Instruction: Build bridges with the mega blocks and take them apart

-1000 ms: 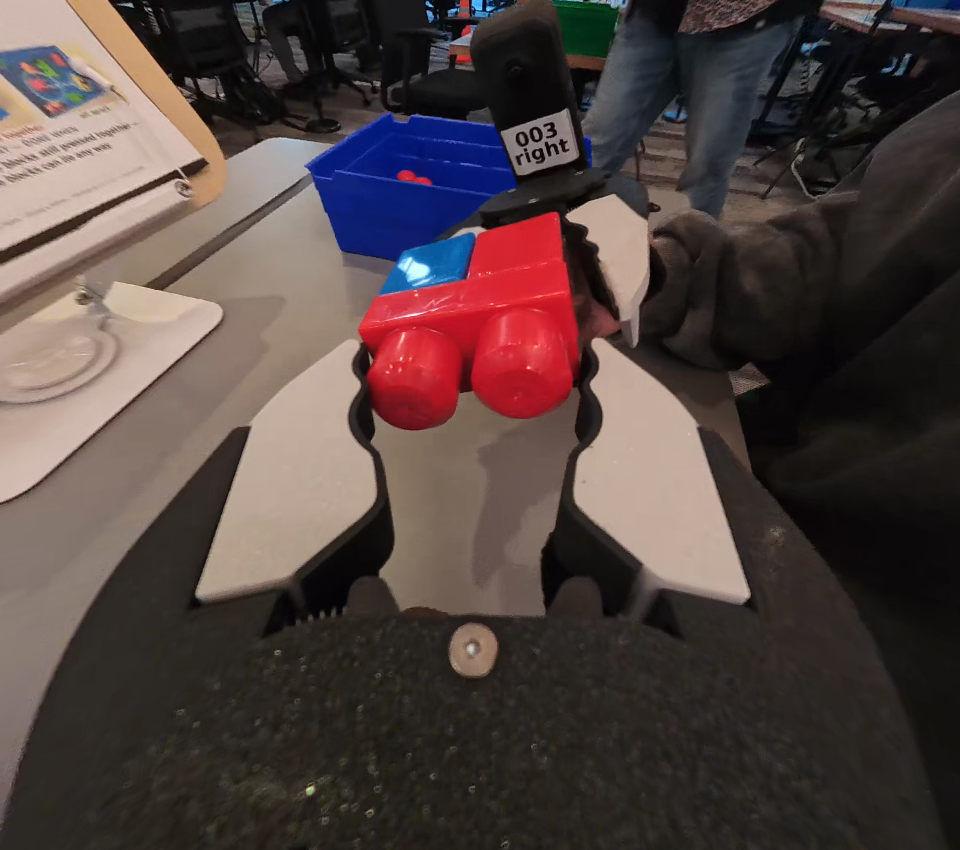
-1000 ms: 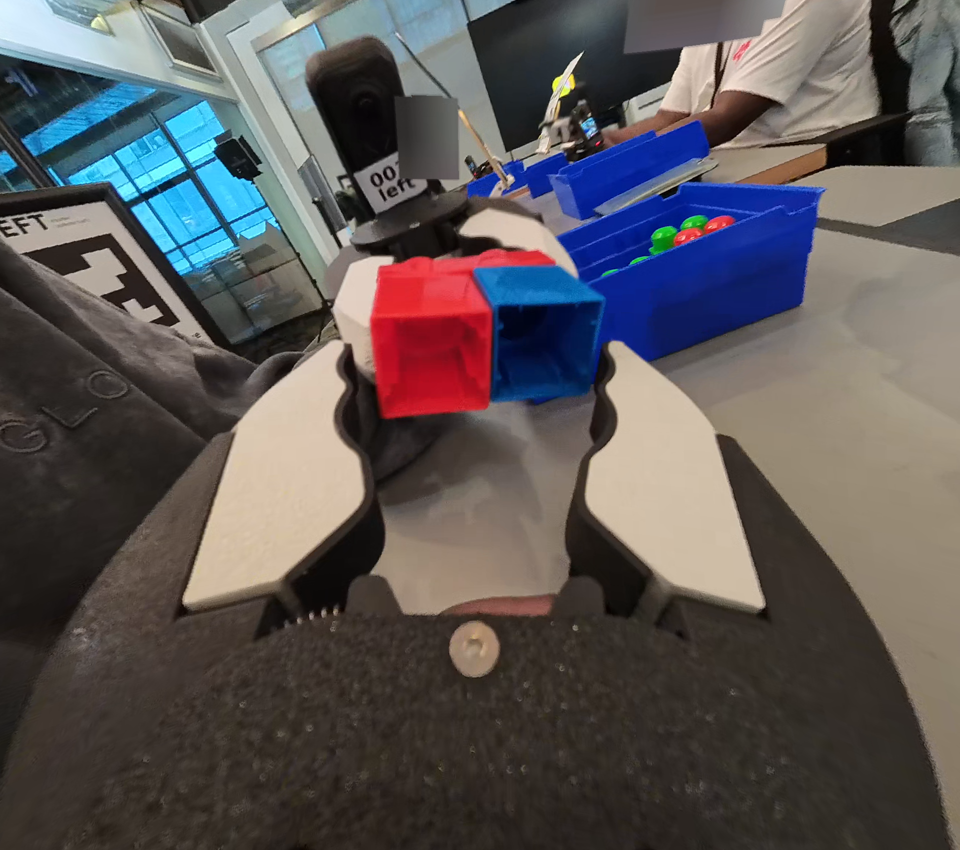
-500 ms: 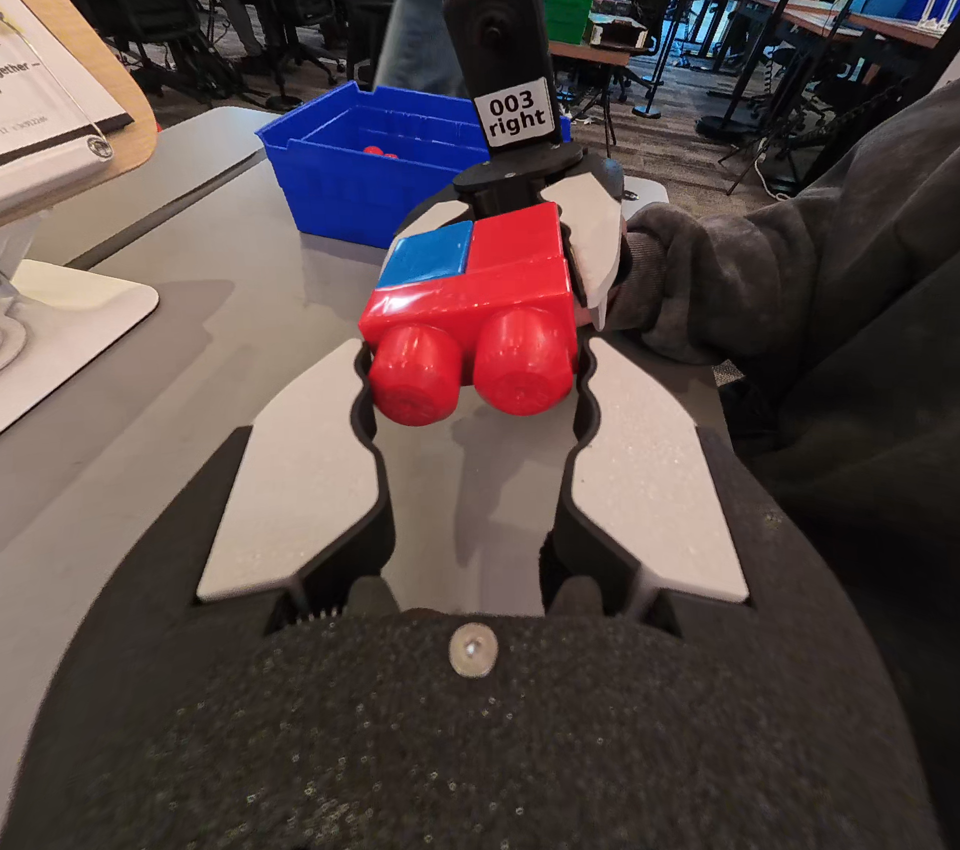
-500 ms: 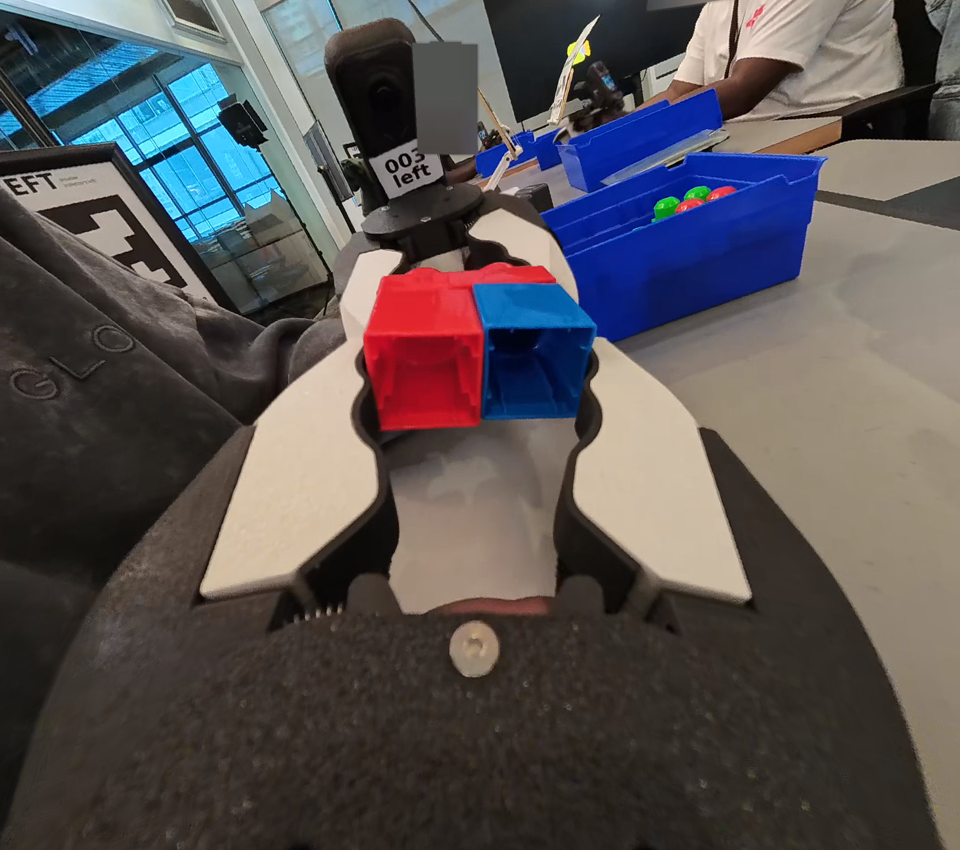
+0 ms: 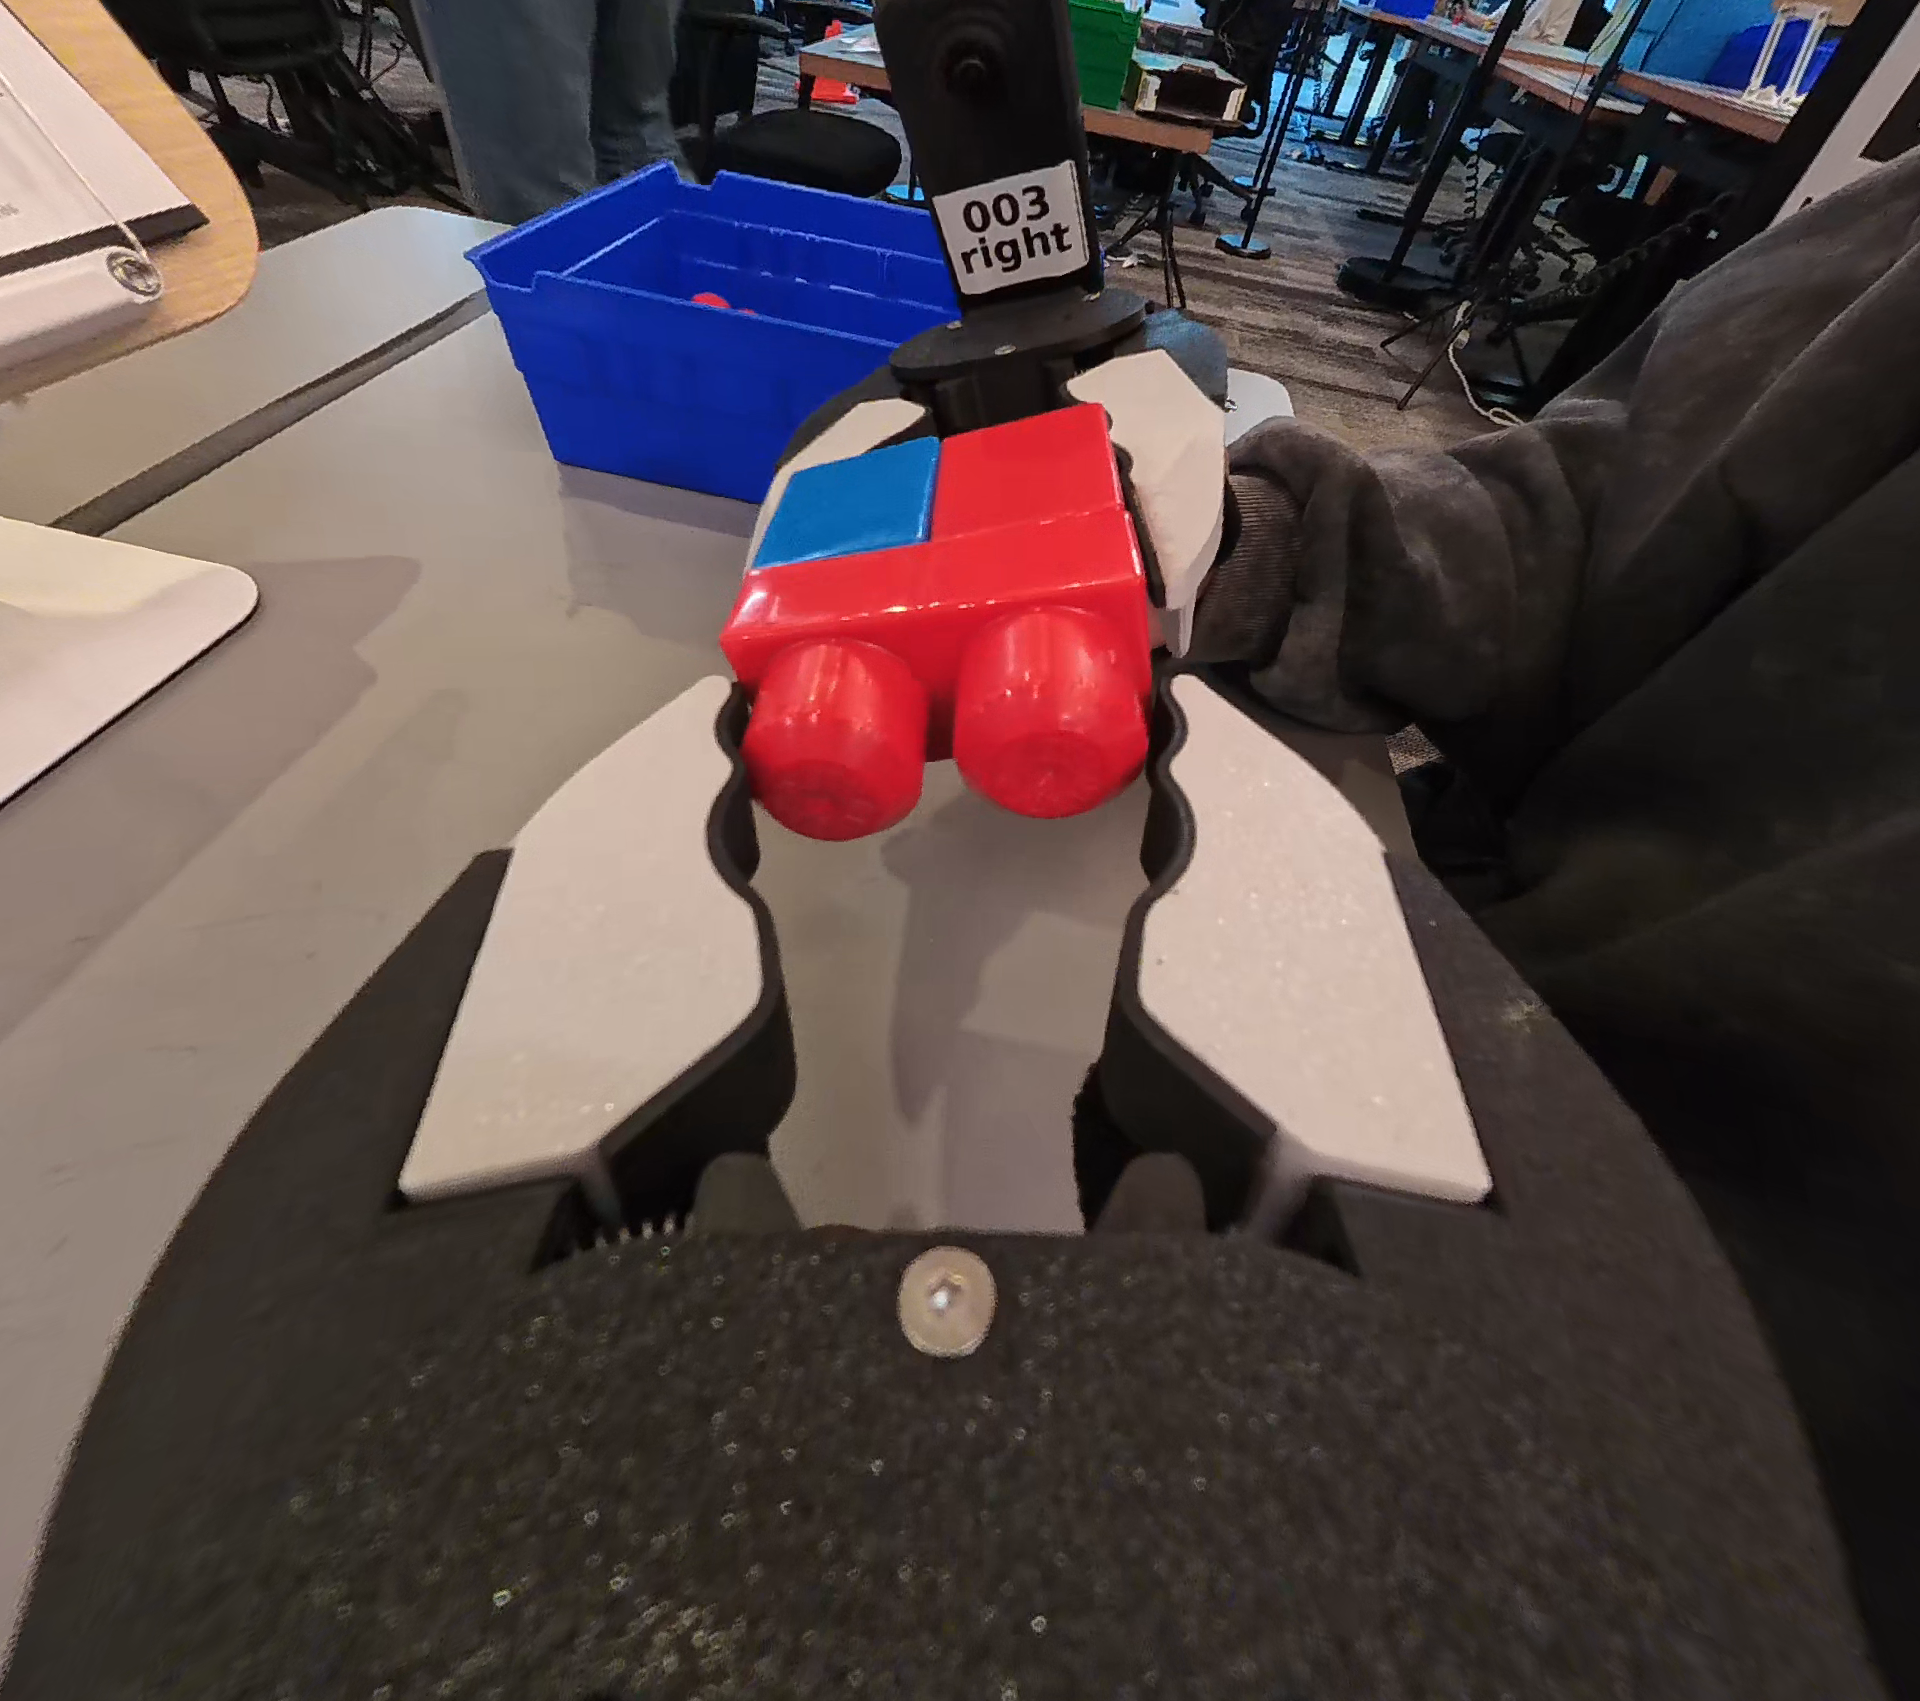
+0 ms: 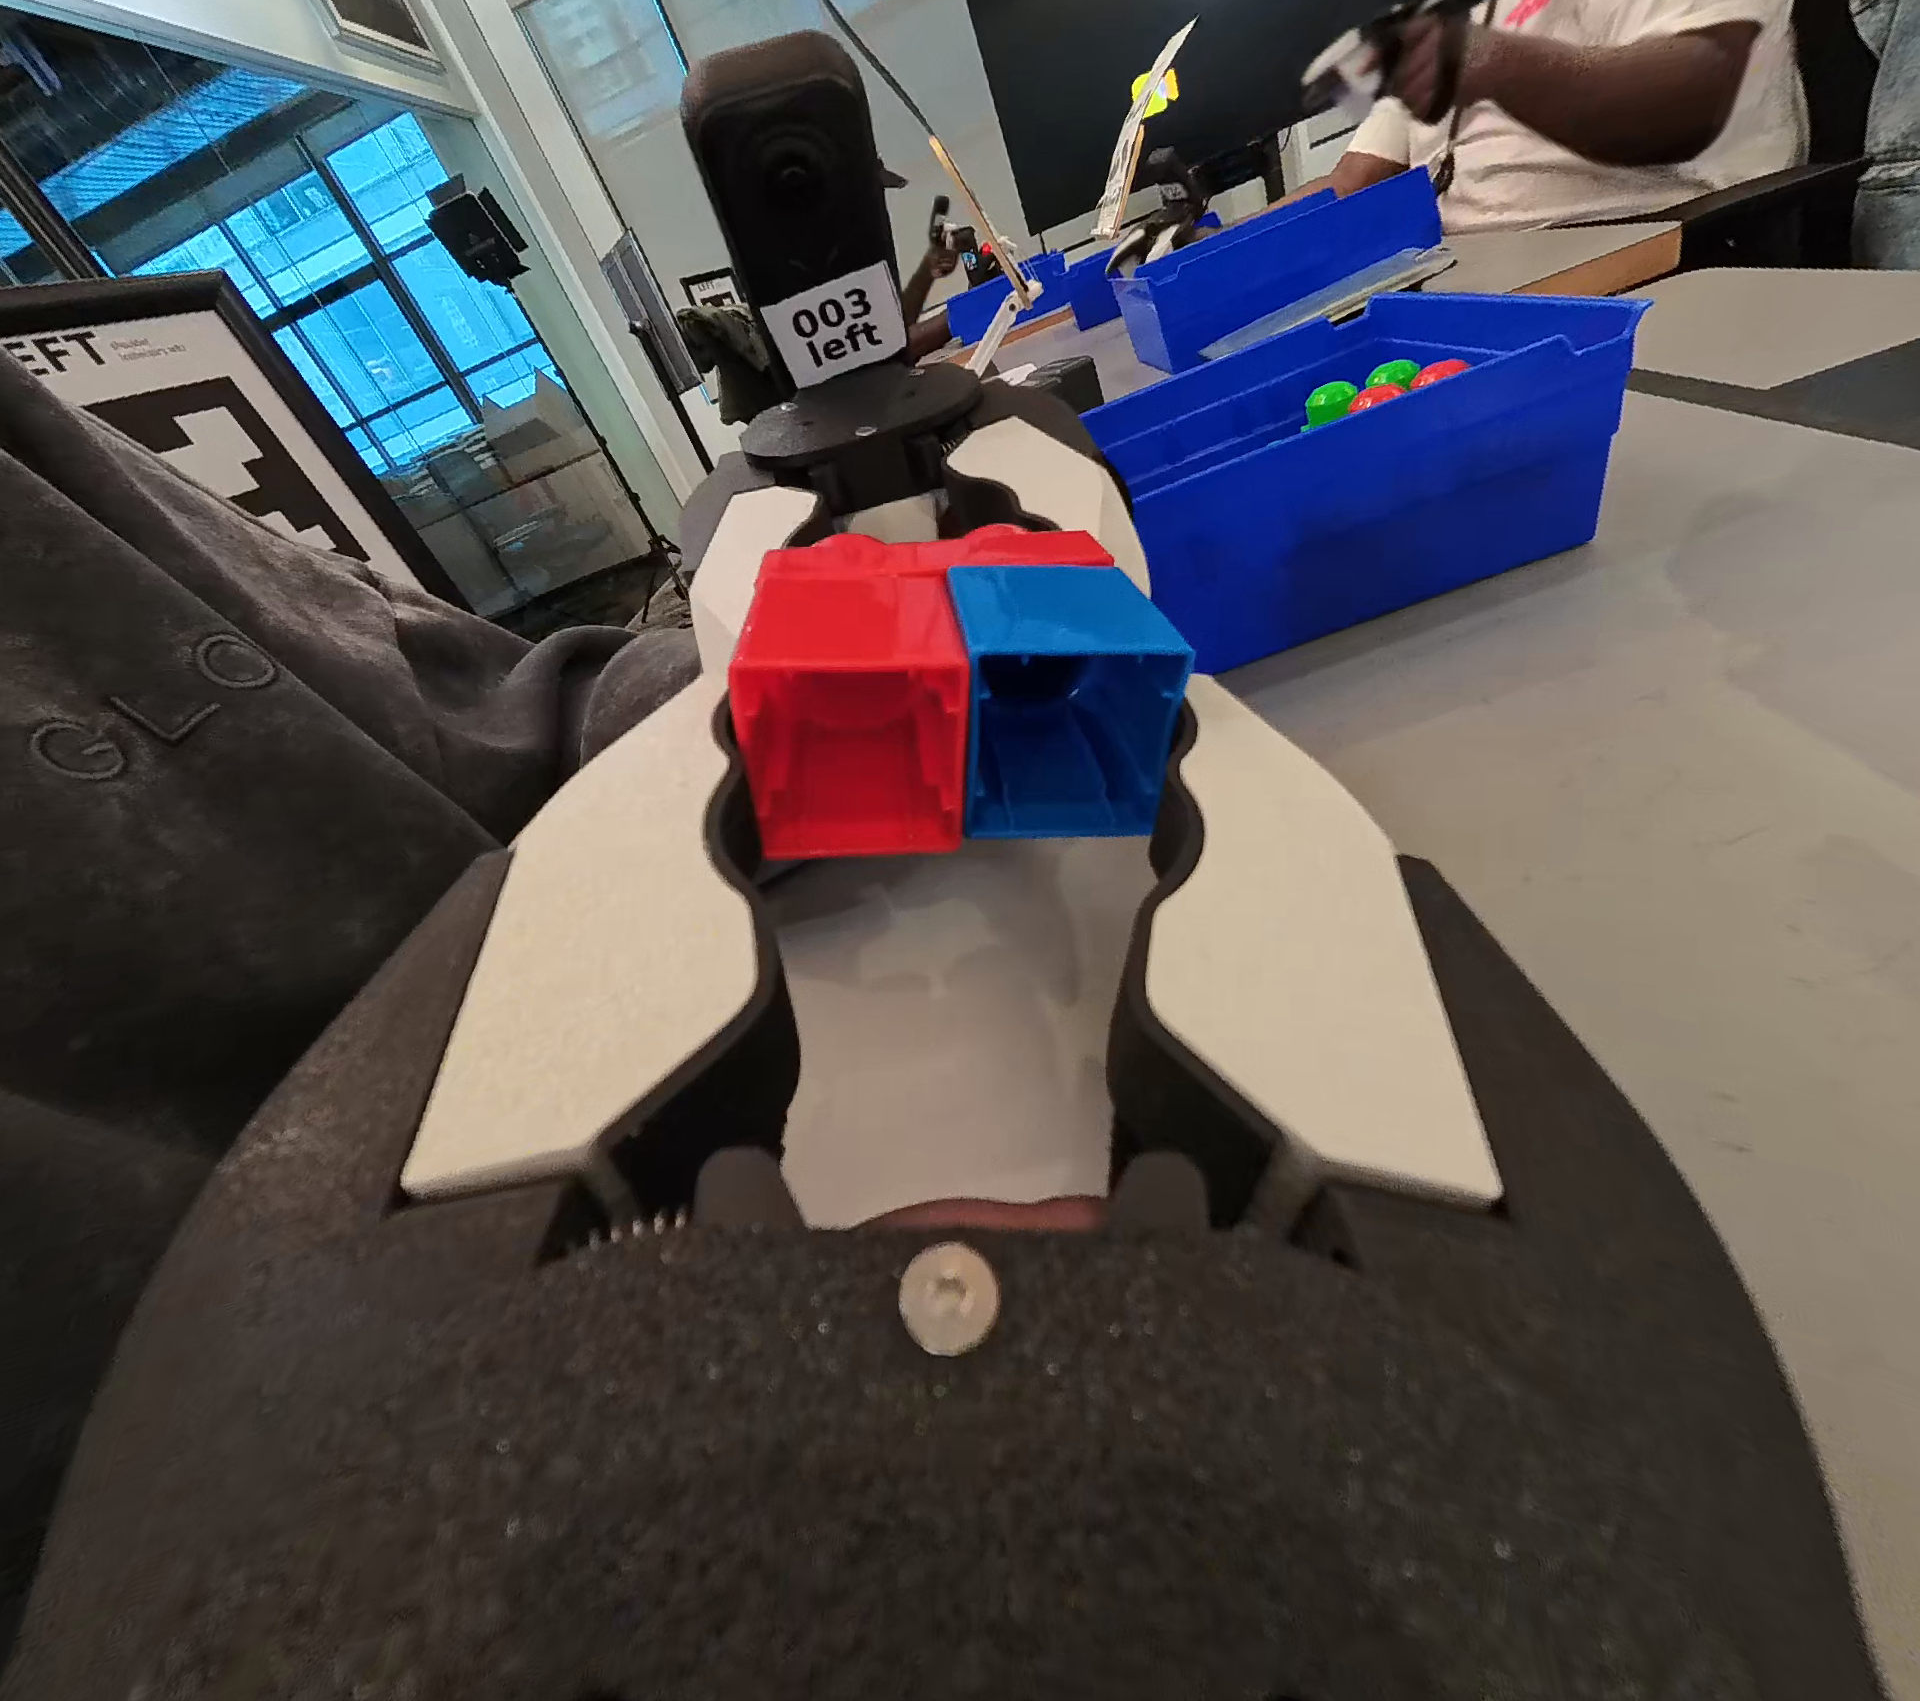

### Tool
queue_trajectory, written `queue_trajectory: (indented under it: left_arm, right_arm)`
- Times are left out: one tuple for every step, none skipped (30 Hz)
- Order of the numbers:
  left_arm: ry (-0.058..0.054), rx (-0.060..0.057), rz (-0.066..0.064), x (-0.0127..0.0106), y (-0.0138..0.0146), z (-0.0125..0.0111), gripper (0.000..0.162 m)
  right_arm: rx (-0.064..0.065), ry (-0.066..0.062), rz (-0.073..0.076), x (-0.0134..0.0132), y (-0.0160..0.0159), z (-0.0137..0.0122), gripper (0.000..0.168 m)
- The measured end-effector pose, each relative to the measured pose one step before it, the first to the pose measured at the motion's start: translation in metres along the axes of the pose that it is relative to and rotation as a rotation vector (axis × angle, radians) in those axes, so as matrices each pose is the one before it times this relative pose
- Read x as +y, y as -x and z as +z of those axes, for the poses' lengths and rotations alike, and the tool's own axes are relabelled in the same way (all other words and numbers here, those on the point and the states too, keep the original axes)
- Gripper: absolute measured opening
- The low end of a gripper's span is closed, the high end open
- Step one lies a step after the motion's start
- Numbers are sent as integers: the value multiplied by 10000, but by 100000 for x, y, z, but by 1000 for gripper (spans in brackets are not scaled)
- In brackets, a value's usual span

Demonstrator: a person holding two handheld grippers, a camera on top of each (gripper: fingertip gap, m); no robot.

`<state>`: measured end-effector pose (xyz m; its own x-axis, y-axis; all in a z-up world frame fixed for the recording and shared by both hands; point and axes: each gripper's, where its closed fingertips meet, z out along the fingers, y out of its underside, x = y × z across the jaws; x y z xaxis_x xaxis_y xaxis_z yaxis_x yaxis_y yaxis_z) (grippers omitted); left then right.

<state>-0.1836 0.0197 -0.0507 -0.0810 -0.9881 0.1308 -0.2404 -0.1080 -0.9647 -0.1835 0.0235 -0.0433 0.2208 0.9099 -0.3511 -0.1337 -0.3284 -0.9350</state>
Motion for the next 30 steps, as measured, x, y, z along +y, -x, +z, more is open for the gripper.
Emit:
queue_trajectory:
  left_arm:
    - [-1, 39, -28, 20, 3, 0, 72]
    - [-36, 24, -7, -63, -21, -1, 72]
    - [-7, 9, -4, -26, -36, 3, 72]
    - [17, 24, -4, -11, -28, -10, 71]
    - [-48, 58, -18, -99, -86, -79, 71]
    - [-3, 69, -32, -42, -68, -85, 71]
    - [20, 46, -10, 14, -11, -44, 71]
    - [-53, 31, -29, -53, -20, 27, 70]
    - [21, 23, -23, 76, -3, 106, 70]
    - [41, 15, -24, 89, 17, 98, 70]
    - [-16, 25, -28, 13, -1, 55, 70]
    - [24, 24, -30, 43, 34, 7, 70]
    - [-33, 17, -37, -93, 9, -27, 70]
    - [-35, 36, -46, -192, -5, -30, 70]
    - [193, 51, -18, -77, 84, 31, 70]
    - [482, 43, 51, -1, 146, 52, 70]
    - [559, 21, 38, -199, 153, 14, 70]
    - [465, 27, -19, -505, 34, -39, 70]
    - [403, 32, -25, -638, -107, -43, 70]
    - [370, 39, -45, -651, -151, -20, 70]
    - [198, 14, -55, -791, -198, -12, 70]
    - [13, 22, -139, -880, -212, 27, 71]
    - [39, 51, -179, -686, -200, 58, 71]
    - [174, 87, -142, -462, -161, 68, 71]
    - [235, 160, -165, -303, -207, 95, 71]
    - [234, 199, -163, -192, -283, 170, 74]
    - [281, 136, -30, 31, -226, 232, 77]
    - [329, 62, 81, 219, -152, 244, 77]
    - [274, -23, 111, 227, -27, 164, 78]
    - [234, -96, 161, 227, 100, 85, 78]
  right_arm:
    - [23, 18, -29, 3, -19, -7, 74]
    - [-34, -25, 5, -35, 48, -23, 74]
    - [-22, 15, -14, 1, 4, -46, 74]
    - [-4, 0, -27, 27, 31, -3, 75]
    - [-53, -36, 14, -40, 97, 20, 75]
    - [4, -9, -19, -13, 57, 41, 75]
    - [17, -21, -7, 36, -4, 21, 75]
    - [-37, -61, 42, -42, 24, -64, 75]
    - [25, 82, -24, 130, -61, -111, 74]
    - [9, 9, -21, 57, -34, -94, 74]
    - [0, -20, 32, 13, -7, -47, 75]
    - [9, 7, 33, 82, -53, 9, 75]
    - [-45, -90, 57, -84, 21, 24, 75]
    - [-27, -121, 41, -172, 15, 5, 75]
    - [37, -53, 7, -64, -93, -56, 75]
    - [56, -74, 4, -25, -138, -59, 75]
    - [-3, -204, 57, -193, -51, -57, 75]
    - [-109, -350, 155, -455, 116, -96, 75]
    - [-108, -417, 135, -600, 211, -118, 75]
    - [-61, -395, 67, -593, 228, -141, 75]
    - [-142, -506, 155, -733, 309, -176, 75]
    - [-196, -526, 241, -724, 344, -167, 75]
    - [-132, -434, 210, -523, 267, -153, 75]
    - [-62, -371, 131, -359, 210, -99, 75]
    - [-75, -196, 64, -106, 265, 4, 75]
    - [-10, 19, -67, 132, 239, 92, 75]
    - [24, -19, -99, 28, 212, 76, 75]
    - [7, 29, -17, 70, 94, -6, 75]
    - [26, 7, 19, 5, -26, -130, 75]
    - [61, 117, -74, 68, -60, -127, 75]
